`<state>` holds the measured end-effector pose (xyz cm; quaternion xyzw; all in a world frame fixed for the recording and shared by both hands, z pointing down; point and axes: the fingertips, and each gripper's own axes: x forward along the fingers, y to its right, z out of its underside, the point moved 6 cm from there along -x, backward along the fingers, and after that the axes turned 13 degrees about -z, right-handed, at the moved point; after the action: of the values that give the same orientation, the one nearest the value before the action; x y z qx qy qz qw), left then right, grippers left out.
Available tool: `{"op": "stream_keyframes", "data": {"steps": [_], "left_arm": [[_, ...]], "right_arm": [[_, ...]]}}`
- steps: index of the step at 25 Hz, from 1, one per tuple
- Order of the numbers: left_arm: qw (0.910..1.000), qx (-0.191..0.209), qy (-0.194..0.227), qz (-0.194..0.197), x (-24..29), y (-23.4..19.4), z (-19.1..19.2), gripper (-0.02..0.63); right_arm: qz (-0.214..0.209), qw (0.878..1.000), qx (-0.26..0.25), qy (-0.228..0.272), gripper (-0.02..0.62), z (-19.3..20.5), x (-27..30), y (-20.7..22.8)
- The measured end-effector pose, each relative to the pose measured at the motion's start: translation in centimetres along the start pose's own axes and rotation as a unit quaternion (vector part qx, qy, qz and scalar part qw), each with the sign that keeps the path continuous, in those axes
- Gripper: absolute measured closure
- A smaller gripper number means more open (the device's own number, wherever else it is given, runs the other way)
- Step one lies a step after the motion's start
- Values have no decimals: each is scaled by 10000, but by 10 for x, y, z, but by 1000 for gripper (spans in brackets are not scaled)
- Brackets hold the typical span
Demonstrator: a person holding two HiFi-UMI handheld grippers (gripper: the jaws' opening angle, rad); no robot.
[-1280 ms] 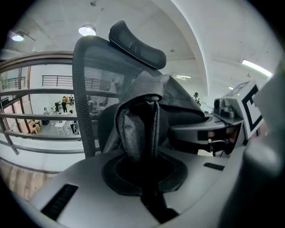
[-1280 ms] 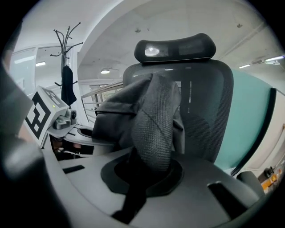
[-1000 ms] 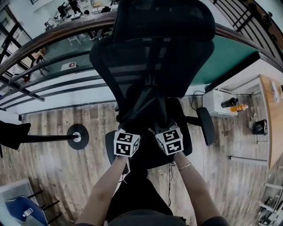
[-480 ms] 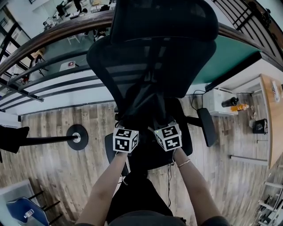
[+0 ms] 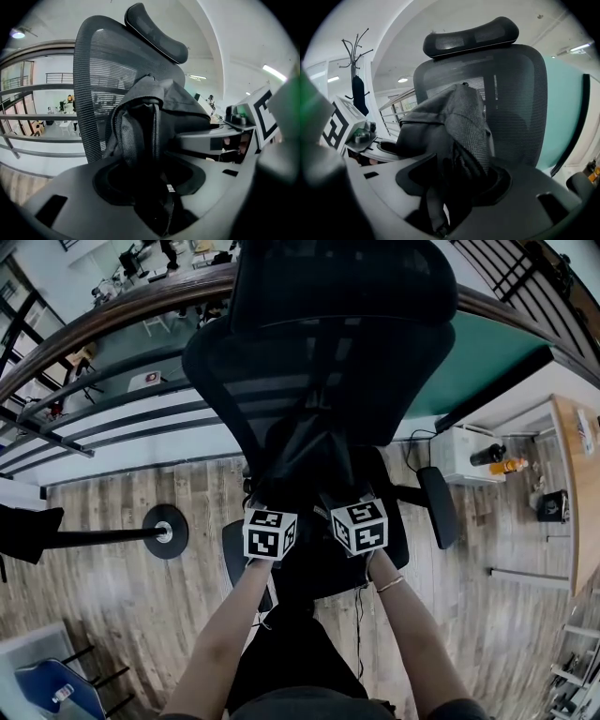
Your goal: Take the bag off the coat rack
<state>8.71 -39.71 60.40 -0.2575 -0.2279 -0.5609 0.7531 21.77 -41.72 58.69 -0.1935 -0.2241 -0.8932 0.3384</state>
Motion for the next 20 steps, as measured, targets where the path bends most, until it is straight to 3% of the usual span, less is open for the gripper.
{"op": "stream_keyframes", "data": {"steps": [6, 20], "left_arm": [[9997, -170, -5, -165, -12, 0, 3, 347], [9983, -157, 333, -449, -75, 7, 7, 344]], "right_arm": [[153, 9994, 304, 117, 345, 11, -17, 1], [589, 9960, 420, 526, 339, 22, -78, -24]]}}
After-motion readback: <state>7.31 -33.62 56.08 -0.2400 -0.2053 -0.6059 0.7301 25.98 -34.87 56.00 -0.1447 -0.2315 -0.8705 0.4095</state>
